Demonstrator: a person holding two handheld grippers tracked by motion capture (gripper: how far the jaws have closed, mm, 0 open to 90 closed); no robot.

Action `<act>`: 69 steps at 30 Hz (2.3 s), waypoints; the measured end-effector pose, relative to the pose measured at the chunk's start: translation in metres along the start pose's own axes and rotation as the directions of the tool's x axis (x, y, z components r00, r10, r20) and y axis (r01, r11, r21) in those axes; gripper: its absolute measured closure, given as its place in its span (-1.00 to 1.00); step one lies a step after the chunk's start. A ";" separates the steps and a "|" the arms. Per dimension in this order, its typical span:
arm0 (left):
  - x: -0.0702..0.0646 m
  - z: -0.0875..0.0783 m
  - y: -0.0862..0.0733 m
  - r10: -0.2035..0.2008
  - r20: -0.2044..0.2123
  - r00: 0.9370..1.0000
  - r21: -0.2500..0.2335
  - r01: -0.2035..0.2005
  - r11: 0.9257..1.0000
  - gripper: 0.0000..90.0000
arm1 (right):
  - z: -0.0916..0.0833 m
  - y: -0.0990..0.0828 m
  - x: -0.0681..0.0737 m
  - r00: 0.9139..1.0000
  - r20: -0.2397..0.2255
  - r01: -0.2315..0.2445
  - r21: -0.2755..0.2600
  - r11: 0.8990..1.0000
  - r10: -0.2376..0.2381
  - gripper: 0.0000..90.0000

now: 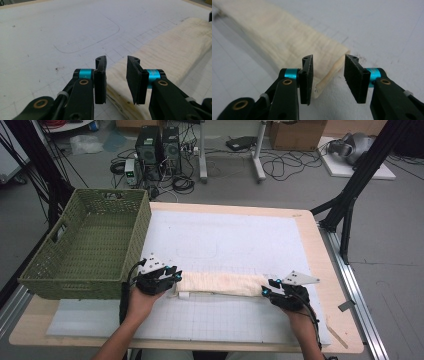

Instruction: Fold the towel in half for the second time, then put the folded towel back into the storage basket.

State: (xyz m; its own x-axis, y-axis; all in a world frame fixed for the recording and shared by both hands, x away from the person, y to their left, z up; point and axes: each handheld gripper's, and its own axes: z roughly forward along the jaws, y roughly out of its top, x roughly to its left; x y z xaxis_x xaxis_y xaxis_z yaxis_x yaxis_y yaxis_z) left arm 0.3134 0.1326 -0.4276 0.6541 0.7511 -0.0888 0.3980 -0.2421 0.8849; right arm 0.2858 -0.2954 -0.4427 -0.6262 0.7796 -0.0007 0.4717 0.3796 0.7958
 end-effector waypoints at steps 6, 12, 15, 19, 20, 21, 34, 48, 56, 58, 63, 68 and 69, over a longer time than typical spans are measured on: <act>0.003 -0.005 0.000 -0.004 -0.013 1.000 -0.007 0.004 1.000 0.55 | -0.009 0.001 -0.002 1.000 0.028 -0.001 -0.017 1.000 0.002 0.15; 0.006 -0.011 0.003 -0.027 0.022 0.999 -0.070 0.029 0.997 0.33 | -0.034 0.007 -0.005 0.998 0.047 -0.040 -0.140 0.989 0.047 -0.22; 0.006 -0.012 0.005 -0.058 -0.002 0.998 -0.092 0.058 0.994 -0.14 | -0.041 0.005 -0.007 0.996 0.073 -0.035 -0.149 0.988 0.046 -0.36; 0.006 -0.013 0.008 -0.072 -0.013 0.997 -0.105 0.071 0.992 -0.46 | -0.046 0.001 -0.011 0.991 0.096 -0.072 -0.156 0.985 0.088 -0.59; 0.006 -0.013 0.008 -0.071 -0.009 0.997 -0.106 0.069 0.992 -0.50 | -0.047 0.001 -0.012 0.990 0.110 -0.068 -0.163 0.984 0.087 -0.66; 0.007 -0.013 0.008 -0.068 -0.006 0.998 -0.109 0.067 0.992 -0.52 | -0.048 0.001 -0.013 0.988 0.124 -0.068 -0.167 0.984 0.089 -0.74; 0.005 -0.012 0.009 -0.047 0.024 0.999 -0.130 0.050 0.990 -0.52 | -0.051 -0.002 -0.024 0.984 0.129 -0.095 -0.187 0.978 0.120 -0.75; 0.006 -0.014 0.006 -0.041 0.043 0.998 -0.147 0.047 0.988 -0.52 | -0.053 0.000 -0.024 0.984 0.121 -0.099 -0.222 0.970 0.128 -0.75; 0.007 -0.012 0.005 -0.049 0.048 0.998 -0.133 0.055 0.990 -0.52 | -0.049 0.002 -0.022 0.986 0.109 -0.097 -0.212 0.972 0.122 -0.75; 0.007 -0.011 0.004 -0.055 0.039 0.998 -0.120 0.059 0.991 -0.52 | -0.049 0.001 -0.022 0.986 0.107 -0.100 -0.209 0.973 0.124 -0.75; 0.007 -0.009 0.000 -0.070 0.040 0.997 -0.085 0.073 0.994 -0.52 | -0.046 0.002 -0.021 0.987 0.097 -0.103 -0.202 0.974 0.125 -0.75; 0.005 -0.004 -0.003 -0.074 0.051 0.996 -0.041 0.076 0.996 -0.46 | -0.043 0.002 -0.019 0.990 0.090 -0.086 -0.187 0.979 0.105 -0.75; 0.005 -0.003 -0.004 -0.074 0.053 0.996 -0.032 0.075 0.997 -0.46 | -0.043 0.002 -0.019 0.991 0.086 -0.084 -0.189 0.978 0.102 -0.75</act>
State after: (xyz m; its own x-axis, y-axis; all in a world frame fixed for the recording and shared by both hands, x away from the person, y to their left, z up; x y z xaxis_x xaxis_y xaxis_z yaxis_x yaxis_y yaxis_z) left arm 0.3132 0.1387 -0.4299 0.6565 0.7331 -0.1779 0.4256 -0.1652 0.8897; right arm 0.2721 -0.3304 -0.4148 -0.5192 0.8541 0.0286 0.3967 0.2112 0.8933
